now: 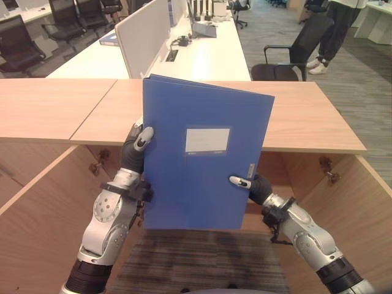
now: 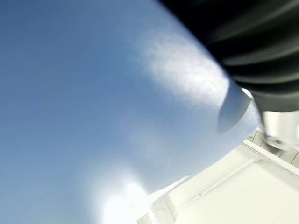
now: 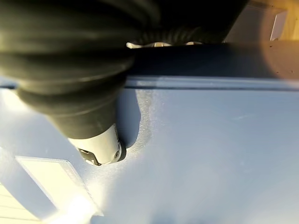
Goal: Put the empty folder in the office cabinet
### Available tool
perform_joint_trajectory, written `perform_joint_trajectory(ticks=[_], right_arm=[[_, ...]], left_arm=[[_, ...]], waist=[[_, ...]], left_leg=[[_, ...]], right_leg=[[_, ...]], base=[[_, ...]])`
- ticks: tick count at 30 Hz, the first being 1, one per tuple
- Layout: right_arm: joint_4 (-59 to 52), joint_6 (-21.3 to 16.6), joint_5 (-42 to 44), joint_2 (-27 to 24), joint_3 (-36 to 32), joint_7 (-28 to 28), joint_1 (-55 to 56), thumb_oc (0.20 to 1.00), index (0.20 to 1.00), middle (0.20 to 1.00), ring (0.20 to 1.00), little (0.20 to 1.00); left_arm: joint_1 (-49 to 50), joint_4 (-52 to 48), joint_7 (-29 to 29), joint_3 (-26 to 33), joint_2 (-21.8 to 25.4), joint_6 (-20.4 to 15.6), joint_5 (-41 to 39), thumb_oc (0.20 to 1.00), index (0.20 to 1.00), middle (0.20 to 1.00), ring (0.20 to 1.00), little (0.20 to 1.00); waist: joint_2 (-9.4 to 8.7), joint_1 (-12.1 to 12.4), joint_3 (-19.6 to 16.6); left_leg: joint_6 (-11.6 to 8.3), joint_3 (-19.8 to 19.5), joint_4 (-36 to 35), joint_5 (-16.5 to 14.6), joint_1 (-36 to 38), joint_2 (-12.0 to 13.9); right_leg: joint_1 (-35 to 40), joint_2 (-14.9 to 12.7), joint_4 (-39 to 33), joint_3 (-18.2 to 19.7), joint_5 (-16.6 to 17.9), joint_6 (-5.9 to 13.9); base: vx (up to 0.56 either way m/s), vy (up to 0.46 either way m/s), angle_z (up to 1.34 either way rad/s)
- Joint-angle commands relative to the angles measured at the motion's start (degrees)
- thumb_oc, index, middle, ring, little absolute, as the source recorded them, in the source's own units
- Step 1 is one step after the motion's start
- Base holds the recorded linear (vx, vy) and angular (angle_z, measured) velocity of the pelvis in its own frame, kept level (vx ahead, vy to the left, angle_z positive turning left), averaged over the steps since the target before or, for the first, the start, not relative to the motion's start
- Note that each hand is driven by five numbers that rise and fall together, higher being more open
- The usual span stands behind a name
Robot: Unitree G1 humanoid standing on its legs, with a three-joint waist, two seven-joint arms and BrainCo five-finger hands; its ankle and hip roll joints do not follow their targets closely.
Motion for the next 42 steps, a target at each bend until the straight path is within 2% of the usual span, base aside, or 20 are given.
perform_joint_trajectory(ticks=[1,3,5,6,9,15,18,19,24,28,31,34,38,40,42], right_arm=[[-5.10,-2.21,-7.03,0.61,-3.49,1.05,-1.24,0.200,0.200,0.200,0.200,0.200],[-4.03,-3.50,-11.50,0.23,-7.20,0.46,1.38,0.200,0.200,0.200,0.200,0.200],[-3.59,-4.19,-13.66,-0.10,-7.84,0.34,1.82,0.200,0.200,0.200,0.200,0.200],[-3.02,-5.16,-18.22,-0.73,-9.84,0.57,3.29,0.200,0.200,0.200,0.200,0.200],[-1.06,-6.51,-23.47,-1.22,-11.32,0.64,5.12,0.200,0.200,0.200,0.200,0.200],[4.41,-8.55,-31.83,-1.57,-9.44,-0.08,6.94,0.200,0.200,0.200,0.200,0.200],[8.19,-8.34,-32.89,-1.14,-7.78,0.07,7.67,0.200,0.200,0.200,0.200,0.200],[8.29,-8.42,-32.89,-1.12,-7.78,0.05,7.56,0.200,0.200,0.200,0.200,0.200],[19.97,-7.25,-29.47,2.26,-5.47,-0.93,8.16,0.200,0.200,0.200,0.200,0.200],[26.59,-6.88,-28.22,3.85,-5.01,-2.55,6.94,0.200,0.200,0.200,0.200,0.200],[30.67,-6.83,-27.62,4.55,-4.89,-3.95,5.78,0.200,0.200,0.200,0.200,0.200],[36.00,-6.54,-23.96,6.31,-5.75,-6.01,4.11,0.200,0.200,0.200,0.200,0.200],[43.55,-7.58,-12.71,10.15,-10.81,-11.57,-0.15,0.200,0.200,0.200,0.200,0.200],[44.54,-8.22,-9.62,10.83,-11.84,-12.61,-1.51,0.200,0.200,0.200,0.200,0.200],[45.56,-9.73,-3.03,12.45,-15.06,-14.71,-3.53,0.200,0.200,0.200,0.200,0.200]], left_arm=[[0.58,-1.15,-4.10,2.07,0.24,-3.42,-1.13,1.000,1.000,1.000,1.000,1.000],[4.26,1.13,-7.64,5.70,-0.06,-3.14,-4.58,1.000,1.000,1.000,1.000,1.000],[5.31,2.21,-8.86,6.75,0.02,-2.87,-5.54,1.000,1.000,1.000,1.000,1.000],[8.08,3.37,-12.34,8.99,1.34,-2.22,-5.70,1.000,1.000,1.000,1.000,1.000],[12.02,5.39,-17.07,11.17,1.93,-0.76,-7.08,1.000,1.000,1.000,1.000,1.000],[16.23,13.81,-21.84,10.42,2.21,1.00,-7.17,1.000,1.000,1.000,1.000,1.000],[17.66,19.61,-23.28,8.56,2.40,1.78,-5.98,1.000,1.000,1.000,1.000,1.000],[17.55,19.71,-23.33,8.56,2.41,1.69,-5.98,1.000,1.000,1.000,1.000,1.000],[18.06,31.40,-23.60,4.46,1.32,2.62,-2.60,1.000,1.000,1.000,1.000,1.000],[17.30,36.61,-23.51,1.98,1.00,2.96,-0.79,1.000,1.000,1.000,1.000,1.000],[16.55,38.26,-22.56,0.49,1.60,1.81,1.87,1.000,1.000,1.000,1.000,1.000],[15.11,40.63,-21.43,-0.64,1.13,1.66,2.62,1.000,1.000,1.000,1.000,1.000],[11.99,46.09,-18.00,-2.43,-0.60,0.75,4.22,1.000,1.000,1.000,1.000,1.000],[10.90,47.50,-17.26,-2.77,-1.10,0.52,4.02,1.000,1.000,1.000,1.000,1.000],[9.52,49.59,-15.99,-3.01,-2.04,0.24,3.10,1.000,1.000,1.000,1.000,1.000]], waist=[[-1.79,-0.16,-1.83],[-1.64,-0.17,-1.68],[-1.56,-0.15,-1.66],[-1.41,-0.06,-1.51],[-1.22,0.12,-1.29],[-1.24,0.69,-0.81],[-1.22,1.06,-0.37],[-1.20,1.04,-0.30],[-0.84,1.56,0.82],[-0.50,1.83,1.63],[-0.31,1.97,2.14],[-0.10,2.09,2.77],[0.49,2.28,4.14],[0.65,2.40,4.57],[0.95,2.49,5.26]], left_leg=[[-0.94,0.88,0.22,-1.64,-1.32,0.87],[-0.92,0.76,0.22,-1.69,-1.42,0.86],[-0.91,0.73,0.22,-1.66,-1.51,0.85],[-0.88,0.64,0.22,-1.65,-1.74,0.81],[-0.86,0.45,0.22,-1.61,-1.87,0.72],[-0.76,-0.25,0.22,-1.26,-2.60,0.60],[-0.78,-0.83,0.22,-1.75,-2.78,0.56],[-0.73,-0.80,0.22,-0.98,-3.19,0.54],[-0.81,-1.61,0.22,-0.96,-3.93,0.33],[-0.84,-2.29,0.22,-0.41,-5.25,0.17],[-0.87,-2.53,0.22,-0.19,-5.93,0.09],[-0.93,-2.97,0.22,0.21,-6.91,-0.05],[-0.88,-3.52,0.22,0.64,-8.38,-0.14],[-0.88,-3.62,0.22,0.79,-8.79,-0.13],[-0.88,-3.83,0.22,0.96,-9.40,-0.15]], right_leg=[[2.86,-3.56,3.03,1.93,-6.14,5.24],[2.82,-3.57,2.86,1.87,-6.12,5.29],[2.75,-3.57,2.86,1.84,-6.10,5.31],[2.67,-3.59,2.85,1.84,-6.12,5.34],[2.59,-3.61,2.80,1.76,-6.16,5.36],[2.22,-3.52,2.96,1.34,-6.31,5.38],[2.46,-3.53,2.96,0.99,-6.99,5.48],[2.00,-3.56,3.10,0.94,-6.40,5.44],[1.87,-3.61,3.08,-0.05,-6.99,5.67],[0.95,-3.67,3.13,-0.84,-6.87,5.74],[0.47,-3.70,3.22,-1.17,-6.86,5.76],[-0.33,-3.67,3.34,-1.54,-6.84,5.74],[-1.75,-3.54,3.74,-1.97,-7.00,5.65],[-2.29,-3.52,4.08,-2.07,-7.08,5.62],[-3.09,-3.52,4.53,-2.14,-7.26,5.55]], base=[[0.04,0.004,0.00],[0.00,0.000,0.00],[0.00,0.000,0.00],[0.00,0.000,0.00],[0.00,0.000,0.00],[0.00,0.002,0.01],[0.00,-0.014,0.04],[0.04,-0.013,0.05],[-0.01,-0.005,0.11],[-0.03,-0.010,0.09],[-0.04,-0.008,0.16],[-0.04,-0.014,0.07],[-0.04,-0.020,0.13],[-0.04,-0.008,0.06],[-0.02,-0.007,0.00]])
